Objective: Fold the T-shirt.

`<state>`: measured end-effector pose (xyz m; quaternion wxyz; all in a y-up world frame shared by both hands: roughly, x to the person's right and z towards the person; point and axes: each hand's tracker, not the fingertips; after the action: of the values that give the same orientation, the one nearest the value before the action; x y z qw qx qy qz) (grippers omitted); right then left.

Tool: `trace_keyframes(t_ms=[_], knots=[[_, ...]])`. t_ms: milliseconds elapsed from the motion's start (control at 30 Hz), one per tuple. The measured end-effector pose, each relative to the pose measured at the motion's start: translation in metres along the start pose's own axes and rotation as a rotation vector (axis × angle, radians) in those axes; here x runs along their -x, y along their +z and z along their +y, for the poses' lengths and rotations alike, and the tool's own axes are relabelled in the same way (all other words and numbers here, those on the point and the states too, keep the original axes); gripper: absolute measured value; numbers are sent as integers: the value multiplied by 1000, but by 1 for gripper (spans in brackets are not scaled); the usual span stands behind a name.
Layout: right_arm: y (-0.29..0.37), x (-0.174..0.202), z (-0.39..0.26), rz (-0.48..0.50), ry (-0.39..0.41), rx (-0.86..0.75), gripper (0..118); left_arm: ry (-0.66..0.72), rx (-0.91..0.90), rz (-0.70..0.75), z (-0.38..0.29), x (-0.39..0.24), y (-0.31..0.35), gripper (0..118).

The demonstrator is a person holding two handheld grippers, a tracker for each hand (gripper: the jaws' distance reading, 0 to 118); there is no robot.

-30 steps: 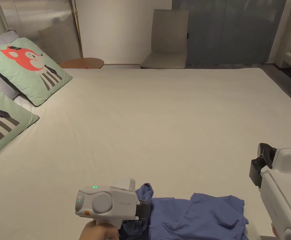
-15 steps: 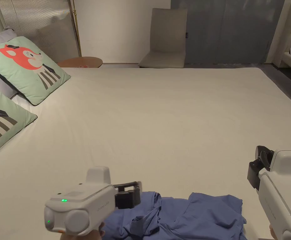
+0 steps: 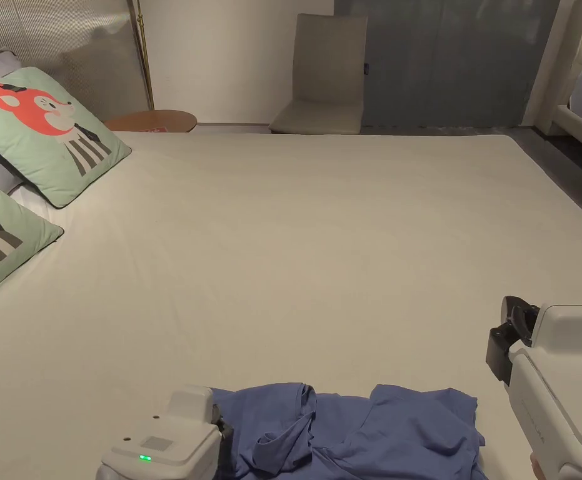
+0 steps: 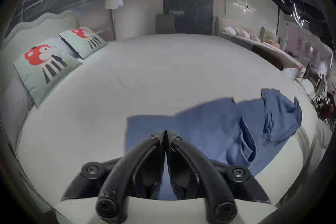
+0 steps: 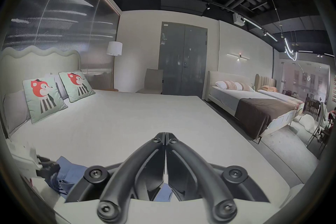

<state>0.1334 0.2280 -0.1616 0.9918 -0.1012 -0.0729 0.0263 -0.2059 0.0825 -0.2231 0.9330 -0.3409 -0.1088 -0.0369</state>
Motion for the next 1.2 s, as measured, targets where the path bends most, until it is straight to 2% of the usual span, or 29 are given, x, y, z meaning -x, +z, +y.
trace_keyframes(t_ms=[200, 267, 533, 700, 867, 900, 967, 1033, 1067, 1133, 1200], knots=[[2, -7, -2, -13, 5, 9, 1, -63, 34, -60, -13, -43, -8, 0], [3, -10, -3, -19, 2, 12, 1, -64, 48, -122, -14, -57, -8, 0], [6, -19, -6, -39, -7, 21, 1, -74, 31, -146, -14, -93, -9, 0], [6, -17, -6, -19, -7, 10, 1, 75, 38, -254, 11, -66, 14, 0], [6, -12, -4, 9, -9, -8, 1, 333, 58, -446, 39, 10, 31, 1], [5, -11, -4, 16, -12, -9, 1, 394, 62, -488, 38, 32, 27, 4], [4, -9, -4, 22, -11, -10, 1, 485, 84, -533, 41, 62, 31, 37], [3, -6, -4, 23, -11, -6, 1, 537, 125, -578, 46, 81, 37, 77], [2, -5, -5, 24, -13, -5, 1, 563, 141, -583, 44, 91, 35, 90], [1, -3, -6, 28, -15, 2, 1, 590, 176, -575, 41, 107, 30, 105], [1, -1, -6, 28, -14, 7, 1, 605, 176, -588, 35, 132, 16, 105]])
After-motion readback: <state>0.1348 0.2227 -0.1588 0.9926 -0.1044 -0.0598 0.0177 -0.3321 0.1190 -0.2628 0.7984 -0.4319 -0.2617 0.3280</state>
